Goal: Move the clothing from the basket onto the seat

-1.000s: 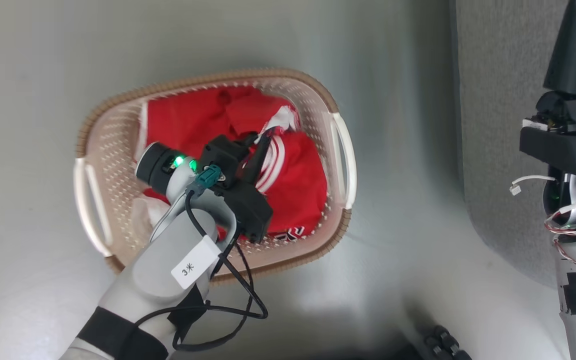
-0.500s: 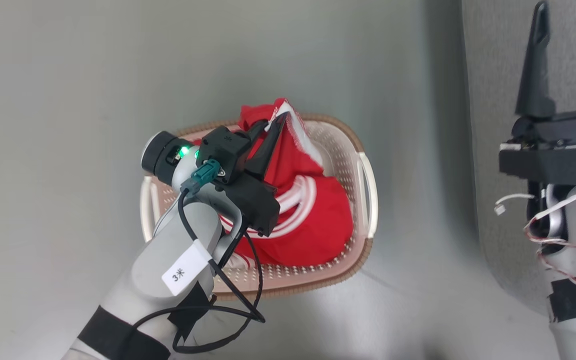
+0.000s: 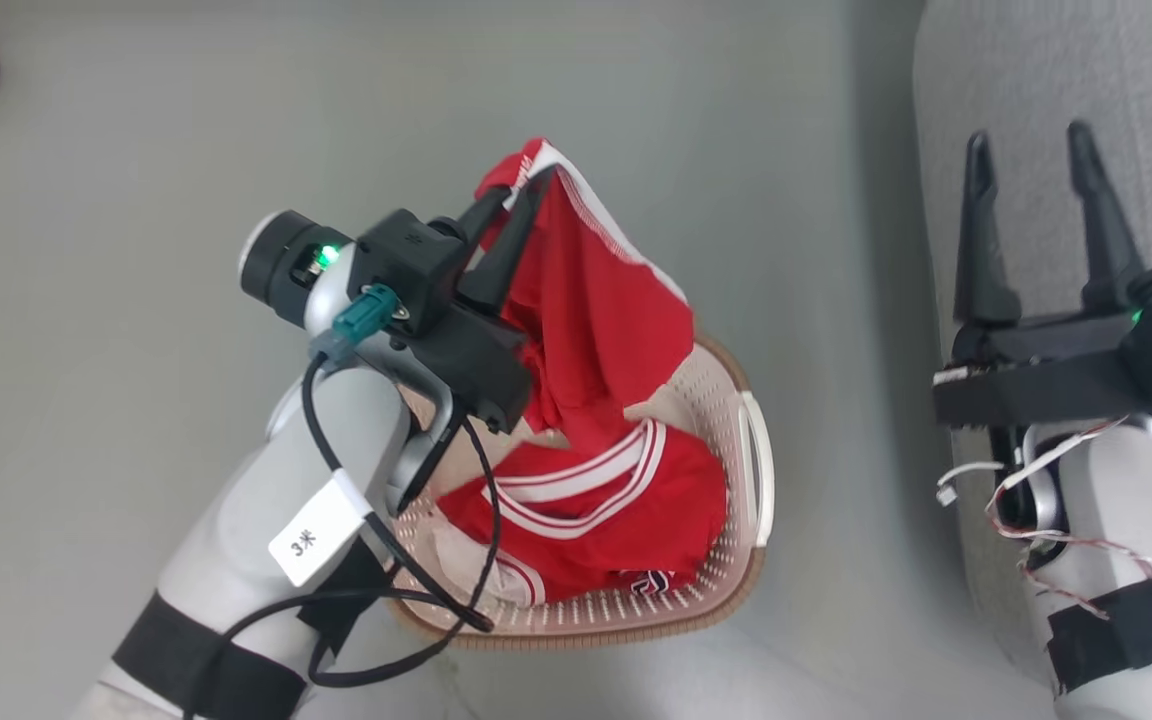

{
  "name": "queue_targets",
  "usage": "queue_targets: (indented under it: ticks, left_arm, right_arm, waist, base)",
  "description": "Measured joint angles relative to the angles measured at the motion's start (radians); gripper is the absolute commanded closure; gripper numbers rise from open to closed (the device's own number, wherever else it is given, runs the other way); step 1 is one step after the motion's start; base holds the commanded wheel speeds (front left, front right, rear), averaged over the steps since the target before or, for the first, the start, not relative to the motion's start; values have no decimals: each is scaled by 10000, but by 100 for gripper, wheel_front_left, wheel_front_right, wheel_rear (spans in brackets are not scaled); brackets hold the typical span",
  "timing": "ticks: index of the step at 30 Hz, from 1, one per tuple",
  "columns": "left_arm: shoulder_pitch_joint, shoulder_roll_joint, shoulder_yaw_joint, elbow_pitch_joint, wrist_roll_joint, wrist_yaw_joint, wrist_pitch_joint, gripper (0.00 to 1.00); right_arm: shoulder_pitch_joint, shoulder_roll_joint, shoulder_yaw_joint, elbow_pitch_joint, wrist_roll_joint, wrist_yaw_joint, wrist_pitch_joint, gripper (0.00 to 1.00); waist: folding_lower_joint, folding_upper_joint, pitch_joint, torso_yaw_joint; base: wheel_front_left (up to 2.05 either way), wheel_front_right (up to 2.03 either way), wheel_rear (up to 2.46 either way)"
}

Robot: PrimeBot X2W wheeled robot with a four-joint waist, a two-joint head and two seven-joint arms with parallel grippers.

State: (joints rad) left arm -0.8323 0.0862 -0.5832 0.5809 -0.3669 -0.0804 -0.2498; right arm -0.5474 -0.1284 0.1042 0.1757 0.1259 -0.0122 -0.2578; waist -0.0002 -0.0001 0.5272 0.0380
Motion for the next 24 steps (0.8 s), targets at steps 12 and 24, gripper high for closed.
queue_targets:
  ticks: [12, 24]
  left_arm:
    - [-107, 412, 38, -192, 169, -171, 0, 100]
    - [-227, 293, -221, 217, 167, -265, 0, 100]
  right_arm:
    - [854, 221, 117, 1014, 150, 142, 8, 0]
    - [1814, 435, 334, 1887, 244, 347, 10, 0]
  waist:
    - [0, 0, -1753, 171]
    - [0, 0, -3342, 193]
  base:
    - [0, 0, 0]
    - [0, 0, 0]
